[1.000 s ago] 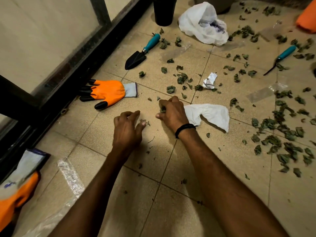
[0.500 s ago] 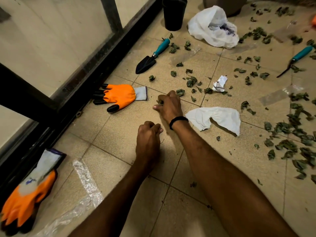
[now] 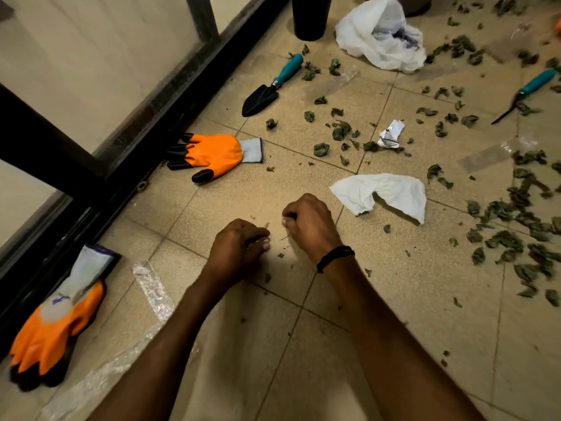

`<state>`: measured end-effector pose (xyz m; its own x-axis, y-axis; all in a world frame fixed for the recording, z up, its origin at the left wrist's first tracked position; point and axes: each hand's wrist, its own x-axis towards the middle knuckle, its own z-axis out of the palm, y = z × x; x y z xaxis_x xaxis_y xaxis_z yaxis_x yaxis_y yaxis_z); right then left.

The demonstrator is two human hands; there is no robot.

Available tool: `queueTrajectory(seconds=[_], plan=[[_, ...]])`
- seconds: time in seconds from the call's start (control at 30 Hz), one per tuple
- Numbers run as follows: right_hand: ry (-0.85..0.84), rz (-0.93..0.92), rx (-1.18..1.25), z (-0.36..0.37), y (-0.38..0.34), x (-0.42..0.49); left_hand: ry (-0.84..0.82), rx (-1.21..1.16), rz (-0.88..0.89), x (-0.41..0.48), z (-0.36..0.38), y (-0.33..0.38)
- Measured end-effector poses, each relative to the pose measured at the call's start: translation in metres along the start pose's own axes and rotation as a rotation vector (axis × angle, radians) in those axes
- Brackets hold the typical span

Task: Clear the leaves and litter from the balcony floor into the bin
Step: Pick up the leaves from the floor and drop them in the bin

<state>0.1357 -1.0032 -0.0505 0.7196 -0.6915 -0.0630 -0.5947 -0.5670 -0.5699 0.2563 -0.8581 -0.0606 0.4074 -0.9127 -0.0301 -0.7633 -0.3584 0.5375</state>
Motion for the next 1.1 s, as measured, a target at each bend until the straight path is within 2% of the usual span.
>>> queueTrajectory(seconds=[0.07, 0.17, 0.23, 0.37, 0.5, 0.63, 0.77, 0.9, 1.0, 1.1], plan=[[-0.103, -0.022, 0.011, -0.014, -0.002, -0.008, -0.018, -0.029, -0.011, 0.007, -0.011, -0.001], [-0.224, 0.005, 0.013, -0.031, -0.003, -0.01, 0.044, 0.052, 0.011, 0.048, -0.017, -0.005], [-0.209, 0.043, 0.028, -0.04, -0.003, -0.007, 0.033, 0.108, 0.032, 0.082, -0.013, -0.002], [-0.07, 0.123, 0.114, -0.056, 0.004, -0.006, -0.144, 0.176, 0.07, 0.13, 0.005, 0.012], [-0.038, 0.184, 0.141, -0.056, 0.017, -0.019, -0.258, 0.329, 0.115, 0.149, 0.016, 0.025], [-0.082, 0.147, 0.058, -0.039, 0.02, -0.037, -0.291, 0.449, 0.261, 0.168, 0.024, 0.025], [-0.151, 0.032, -0.018, -0.024, 0.012, -0.045, -0.38, 0.452, 0.34, 0.168, 0.022, 0.028], [-0.165, -0.038, -0.177, -0.013, 0.005, -0.042, -0.338, 0.293, 0.271, 0.136, 0.009, 0.016], [-0.13, -0.066, -0.289, -0.009, 0.001, -0.043, -0.216, 0.206, 0.165, 0.086, 0.003, 0.0], [-0.085, -0.032, -0.247, -0.002, -0.003, -0.048, -0.067, 0.13, 0.101, 0.022, 0.009, -0.007]])
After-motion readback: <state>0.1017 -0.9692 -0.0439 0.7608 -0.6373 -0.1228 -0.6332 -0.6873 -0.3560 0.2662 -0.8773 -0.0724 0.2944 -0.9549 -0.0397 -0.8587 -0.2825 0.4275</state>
